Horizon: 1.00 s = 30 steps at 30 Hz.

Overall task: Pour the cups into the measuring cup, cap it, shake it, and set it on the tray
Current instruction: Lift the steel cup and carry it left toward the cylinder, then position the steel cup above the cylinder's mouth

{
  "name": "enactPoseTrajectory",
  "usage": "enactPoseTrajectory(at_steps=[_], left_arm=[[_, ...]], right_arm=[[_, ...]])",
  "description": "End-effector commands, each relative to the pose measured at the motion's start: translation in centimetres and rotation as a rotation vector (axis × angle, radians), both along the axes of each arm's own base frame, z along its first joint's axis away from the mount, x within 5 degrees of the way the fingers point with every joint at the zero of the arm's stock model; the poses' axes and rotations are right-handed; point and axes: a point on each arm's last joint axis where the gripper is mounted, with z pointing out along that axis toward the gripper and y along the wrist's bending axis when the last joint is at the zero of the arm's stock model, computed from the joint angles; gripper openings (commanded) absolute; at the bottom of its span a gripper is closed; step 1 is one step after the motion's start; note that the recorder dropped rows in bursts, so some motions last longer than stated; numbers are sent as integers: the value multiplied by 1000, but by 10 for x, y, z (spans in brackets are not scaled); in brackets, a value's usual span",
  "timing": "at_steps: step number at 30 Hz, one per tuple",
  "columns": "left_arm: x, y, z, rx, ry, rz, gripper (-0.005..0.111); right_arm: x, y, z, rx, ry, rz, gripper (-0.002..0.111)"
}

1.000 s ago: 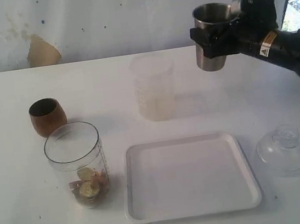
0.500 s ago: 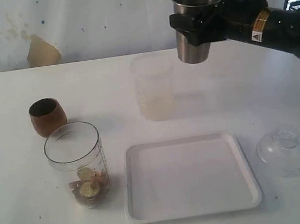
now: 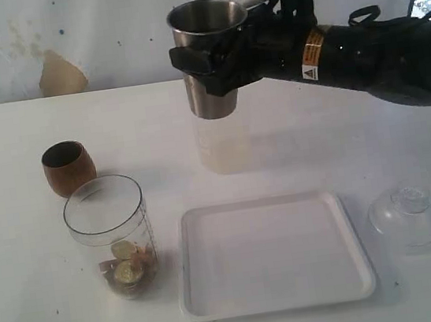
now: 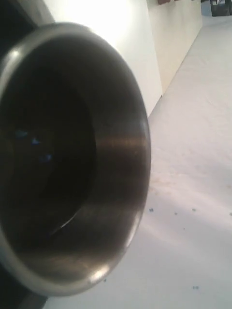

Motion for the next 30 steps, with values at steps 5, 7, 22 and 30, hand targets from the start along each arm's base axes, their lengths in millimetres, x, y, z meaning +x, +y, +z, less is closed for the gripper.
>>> enactPoseTrajectory(at_steps=[5,7,22,30], left_arm=[[0,0,0,5,-14,-6,0],[0,0,0,5,-14,-6,0],[0,0,0,5,-14,-6,0],[0,0,0,5,-14,-6,0]], right_arm=[[-19,40,13,38,-14,120,0],[-23,46,12,34,-14,140,0],[-38,71,8,-69,-69,241,0],[-34,69,3,-156,-115,205,0]])
